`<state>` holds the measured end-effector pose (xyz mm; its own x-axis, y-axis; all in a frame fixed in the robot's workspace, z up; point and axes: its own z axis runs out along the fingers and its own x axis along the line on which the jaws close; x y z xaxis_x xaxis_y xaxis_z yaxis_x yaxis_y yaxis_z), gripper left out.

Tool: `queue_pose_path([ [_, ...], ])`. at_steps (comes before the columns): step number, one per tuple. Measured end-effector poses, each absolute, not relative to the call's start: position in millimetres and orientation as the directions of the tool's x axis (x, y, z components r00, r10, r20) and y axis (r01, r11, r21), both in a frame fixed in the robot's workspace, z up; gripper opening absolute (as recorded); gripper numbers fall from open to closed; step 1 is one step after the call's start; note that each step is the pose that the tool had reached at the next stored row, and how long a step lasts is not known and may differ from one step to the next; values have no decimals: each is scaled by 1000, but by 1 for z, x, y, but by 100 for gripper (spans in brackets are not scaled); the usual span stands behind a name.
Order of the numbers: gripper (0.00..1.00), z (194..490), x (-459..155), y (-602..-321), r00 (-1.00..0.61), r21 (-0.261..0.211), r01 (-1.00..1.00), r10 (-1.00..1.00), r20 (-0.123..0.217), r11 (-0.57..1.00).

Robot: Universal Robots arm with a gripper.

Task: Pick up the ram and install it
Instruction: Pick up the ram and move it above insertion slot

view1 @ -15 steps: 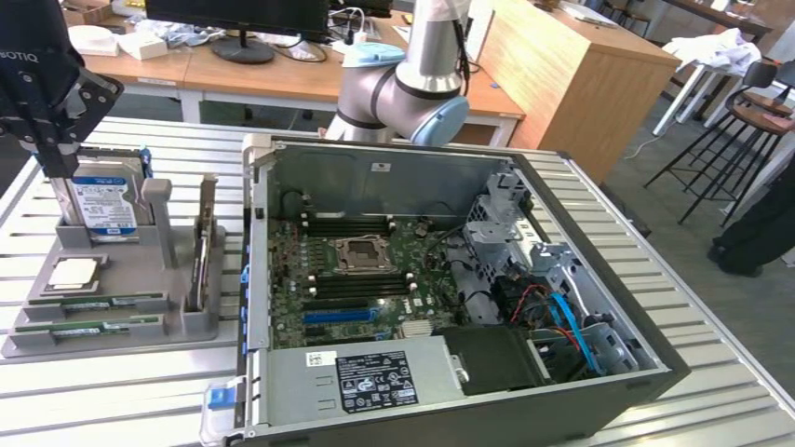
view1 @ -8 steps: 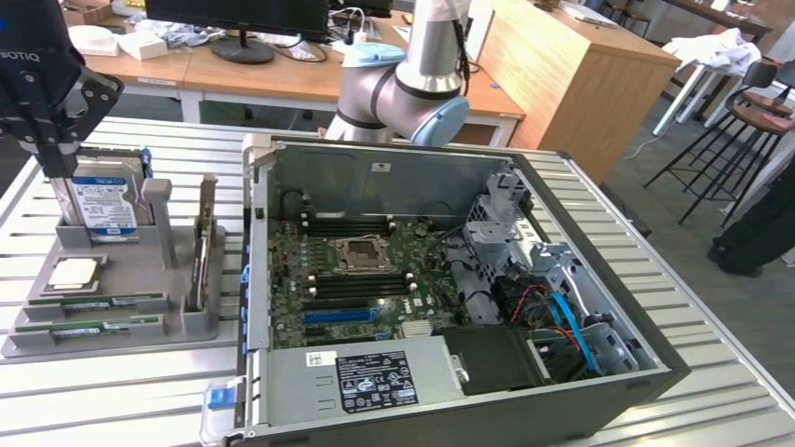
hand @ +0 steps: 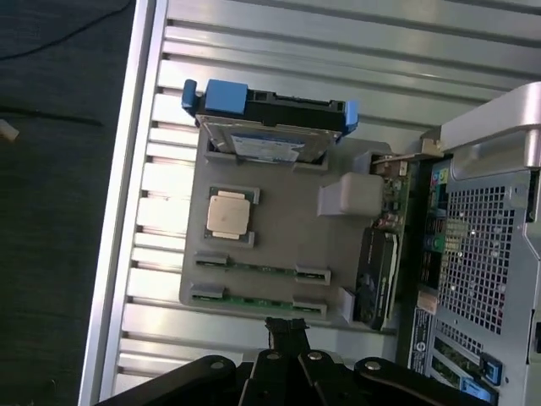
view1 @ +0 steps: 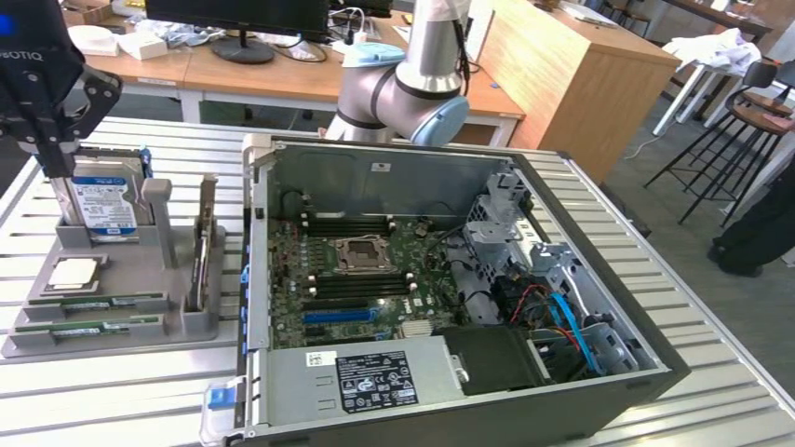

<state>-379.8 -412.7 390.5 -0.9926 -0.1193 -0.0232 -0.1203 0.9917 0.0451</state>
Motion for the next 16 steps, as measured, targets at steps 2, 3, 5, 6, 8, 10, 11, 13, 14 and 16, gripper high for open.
queue_pose_path([
  [2, 10, 390, -380, -413, -988, 45, -154, -153, -23, 987],
  [3, 10, 390, -380, -413, -985, 45, -173, -172, -23, 984],
  [5, 10, 390, -380, -413, -978, 45, -209, -208, -23, 977],
  [6, 10, 390, -380, -413, -974, 45, -226, -225, -23, 973],
  [8, 10, 390, -380, -413, -965, 45, -261, -260, -23, 964],
  [10, 10, 390, -380, -413, -955, 45, -297, -296, -23, 954],
  [11, 10, 390, -380, -413, -949, 45, -314, -313, -23, 948],
  [13, 10, 390, -380, -413, -938, 45, -348, -347, -23, 937],
  [14, 10, 390, -380, -413, -931, 45, -364, -364, -23, 930],
  [16, 10, 390, -380, -413, -917, 45, -399, -398, -23, 916],
])
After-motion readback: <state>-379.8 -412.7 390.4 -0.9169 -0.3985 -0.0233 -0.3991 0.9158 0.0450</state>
